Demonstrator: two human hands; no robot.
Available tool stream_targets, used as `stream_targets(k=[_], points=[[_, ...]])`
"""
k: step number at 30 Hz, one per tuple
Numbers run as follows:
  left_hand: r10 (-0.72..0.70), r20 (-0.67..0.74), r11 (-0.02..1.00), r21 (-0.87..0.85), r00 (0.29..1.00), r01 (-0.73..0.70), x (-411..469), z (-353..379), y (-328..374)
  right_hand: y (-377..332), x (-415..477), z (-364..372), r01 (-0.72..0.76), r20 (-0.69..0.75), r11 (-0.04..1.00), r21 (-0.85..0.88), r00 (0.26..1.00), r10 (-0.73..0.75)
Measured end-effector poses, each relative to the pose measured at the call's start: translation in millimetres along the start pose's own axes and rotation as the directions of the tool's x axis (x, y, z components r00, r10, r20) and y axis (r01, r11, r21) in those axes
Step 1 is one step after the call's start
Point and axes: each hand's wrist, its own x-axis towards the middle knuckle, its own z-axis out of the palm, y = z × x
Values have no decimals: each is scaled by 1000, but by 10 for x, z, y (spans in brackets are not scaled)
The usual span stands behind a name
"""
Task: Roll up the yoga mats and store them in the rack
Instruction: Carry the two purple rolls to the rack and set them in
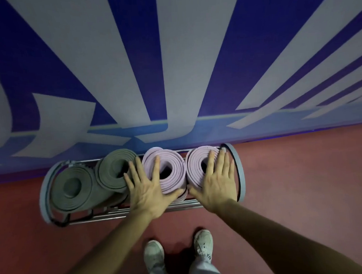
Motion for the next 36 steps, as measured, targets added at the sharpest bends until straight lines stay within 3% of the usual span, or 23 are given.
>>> stream_targets(k=[7,14,24,27,30,33,36], points=[[-49,-75,998,-43,996,46,103,-118,-236,156,186,32,178,-98,984,-11,979,-179],[-58,-50,998,-18,997,57,-101,148,-282,125,40,370,48,-67,999,20,997,-47],[-101,-15,994,-38,995,101,-405,264,-205,205,219,301,90,-10,996,-26,996,-90],[-110,-41,994,-21,993,109,-266,233,-241,182,93,256,98,-17,994,50,995,-98],[-135,-35,991,5,990,136,-105,168,-240,28,-84,154,226,-32,947,230,974,-224],[-148,36,989,1,988,148,-31,80,-191,-231,-193,183,430,-5,889,156,901,-434],[-136,99,990,-28,986,139,4,-51,-209,-496,-94,192,400,-16,905,143,915,-402]])
